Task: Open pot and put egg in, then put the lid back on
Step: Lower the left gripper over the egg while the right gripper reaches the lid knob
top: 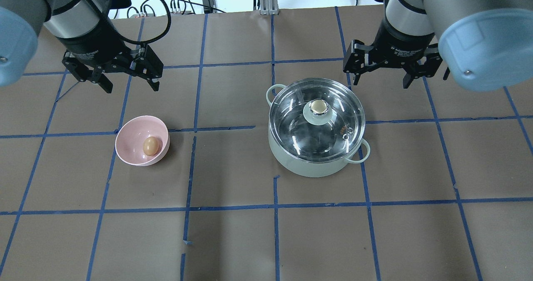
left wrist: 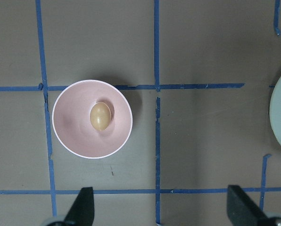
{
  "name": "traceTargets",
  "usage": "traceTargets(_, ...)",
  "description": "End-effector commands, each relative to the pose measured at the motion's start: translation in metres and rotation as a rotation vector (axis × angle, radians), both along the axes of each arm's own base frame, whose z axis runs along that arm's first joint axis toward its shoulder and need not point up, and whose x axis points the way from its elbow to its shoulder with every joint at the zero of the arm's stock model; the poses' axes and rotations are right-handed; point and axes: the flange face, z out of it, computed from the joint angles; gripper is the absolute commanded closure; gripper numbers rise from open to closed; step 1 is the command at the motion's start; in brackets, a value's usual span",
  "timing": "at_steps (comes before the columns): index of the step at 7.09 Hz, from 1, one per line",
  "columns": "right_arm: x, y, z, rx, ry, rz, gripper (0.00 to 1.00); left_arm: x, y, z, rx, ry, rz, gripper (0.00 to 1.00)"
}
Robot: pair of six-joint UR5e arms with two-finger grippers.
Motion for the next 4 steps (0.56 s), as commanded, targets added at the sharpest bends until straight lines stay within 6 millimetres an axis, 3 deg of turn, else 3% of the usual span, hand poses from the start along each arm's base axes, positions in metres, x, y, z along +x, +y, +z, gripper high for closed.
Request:
traceTargets(1, 0.028, -0.003, -0.041, 0.003, -0.057, 0.018, 0.00, 0.022, -0.016, -0.034, -0.029, -0.004, 0.059, 0.00)
traceTargets(2, 0.039, -0.004, -0.054, -0.005, -0.060, 0.037, 0.00, 0.026, -0.021, -0.070, -0.017, -0.005, 0.064, 0.01)
traceTargets(3, 0.044, -0.012, -0.065, -0.013, -0.061, 0.045, 0.00, 0.042, -0.037, -0.118, -0.060, -0.002, 0.096, 0.01)
traceTargets(4, 0.048, -0.019, -0.076, -0.010, -0.061, 0.050, 0.00, 0.056, -0.035, -0.159, -0.042, 0.000, 0.113, 0.01)
